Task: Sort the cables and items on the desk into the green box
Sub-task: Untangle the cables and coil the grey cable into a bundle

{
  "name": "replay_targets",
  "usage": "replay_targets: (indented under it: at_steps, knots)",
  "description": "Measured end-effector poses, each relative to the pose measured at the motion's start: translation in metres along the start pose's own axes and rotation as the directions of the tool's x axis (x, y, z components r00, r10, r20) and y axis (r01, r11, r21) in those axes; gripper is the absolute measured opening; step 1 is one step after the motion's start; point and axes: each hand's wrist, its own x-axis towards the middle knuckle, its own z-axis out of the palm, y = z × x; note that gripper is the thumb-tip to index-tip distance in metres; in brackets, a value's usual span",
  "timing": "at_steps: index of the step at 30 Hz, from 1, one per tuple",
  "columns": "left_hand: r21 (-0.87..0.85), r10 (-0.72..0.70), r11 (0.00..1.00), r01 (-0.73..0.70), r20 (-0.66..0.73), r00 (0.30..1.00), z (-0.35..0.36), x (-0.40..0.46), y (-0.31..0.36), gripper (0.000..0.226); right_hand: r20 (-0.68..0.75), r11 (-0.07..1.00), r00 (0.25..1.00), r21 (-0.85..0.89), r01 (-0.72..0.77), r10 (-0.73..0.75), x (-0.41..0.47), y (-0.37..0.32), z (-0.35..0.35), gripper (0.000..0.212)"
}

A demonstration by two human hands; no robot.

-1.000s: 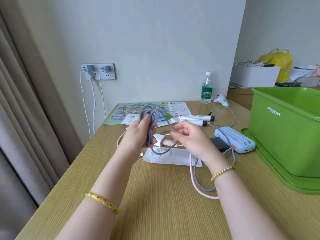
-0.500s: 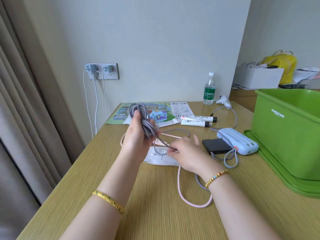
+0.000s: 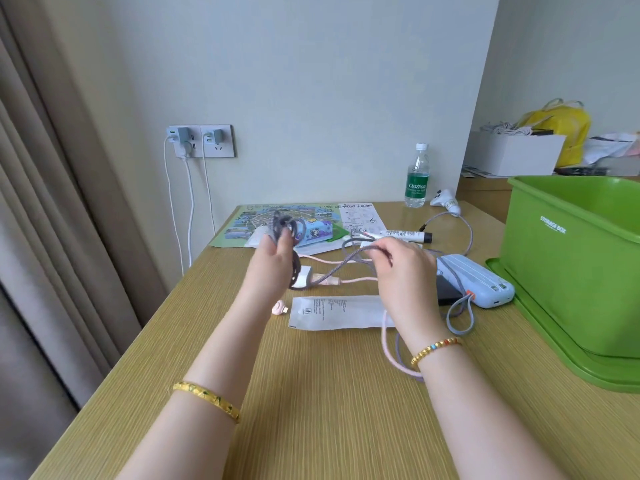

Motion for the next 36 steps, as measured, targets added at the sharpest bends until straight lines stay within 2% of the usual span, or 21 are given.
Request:
replay_targets:
  at_steps: [2, 4, 7, 9, 14, 17, 20, 24, 26, 30, 34, 36]
  knots:
    - [0.152, 0.092, 0.983, -0.106, 0.094, 0.991, 0.005, -0.005, 0.0, 0.038, -0.029, 0.997, 1.0, 0.072, -0.002, 0.004, 0.001, -0.002, -0.004, 0.012]
    - [0.202, 0.173, 0.953, -0.225, 0.244, 0.954, 0.009, -0.009, -0.001, 0.034, -0.019, 0.99, 1.0, 0.138, -0.021, 0.023, 0.001, -0.004, -0.005, 0.013]
    - [0.231, 0.192, 0.912, -0.339, 0.49, 0.85, 0.012, -0.013, -0.005, 0.021, 0.035, 0.972, 0.994, 0.212, -0.105, 0.1, 0.001, -0.003, -0.003, 0.019]
    - [0.273, 0.175, 0.884, -0.379, 0.56, 0.81, 0.013, -0.015, -0.008, 0.02, 0.091, 0.956, 0.986, 0.247, -0.161, 0.143, 0.001, -0.002, -0.001, 0.025]
    - [0.229, 0.193, 0.895, -0.381, 0.573, 0.797, 0.014, -0.017, -0.008, 0.03, 0.161, 0.913, 0.964, 0.317, -0.255, 0.213, 0.002, 0.0, 0.0, 0.021]
    - [0.148, 0.15, 0.951, -0.272, 0.547, 0.823, 0.013, -0.017, -0.003, 0.036, 0.24, 0.833, 0.947, 0.463, -0.304, 0.213, 0.005, -0.004, -0.004, 0.015]
    - [0.04, 0.104, 0.989, -0.145, 0.52, 0.848, 0.01, -0.017, -0.001, 0.037, 0.389, 0.758, 0.911, 0.549, -0.352, 0.141, 0.008, -0.009, -0.012, 0.006]
    - [-0.108, 0.094, 0.993, -0.041, 0.553, 0.828, 0.007, -0.018, -0.001, 0.037, 0.619, 0.649, 0.784, 0.575, -0.498, 0.053, 0.007, -0.011, -0.019, 0.034]
    - [-0.164, 0.101, 0.986, -0.005, 0.585, 0.804, 0.006, -0.018, 0.0, 0.038, 0.679, 0.583, 0.734, 0.609, -0.538, -0.032, 0.006, -0.011, -0.019, 0.043]
    - [-0.175, 0.111, 0.985, -0.003, 0.612, 0.783, 0.005, -0.018, 0.0, 0.037, 0.685, 0.538, 0.727, 0.631, -0.559, -0.048, 0.005, -0.011, -0.018, 0.032]
    - [-0.106, 0.173, 0.985, -0.137, 0.552, 0.816, 0.007, -0.02, 0.001, 0.018, 0.623, 0.586, 0.782, 0.62, -0.521, 0.037, 0.005, -0.01, -0.014, 0.022]
    - [-0.058, 0.188, 0.981, -0.185, 0.513, 0.837, 0.011, -0.021, 0.002, 0.024, 0.592, 0.617, 0.804, 0.61, -0.497, 0.063, 0.005, -0.011, -0.012, 0.019]
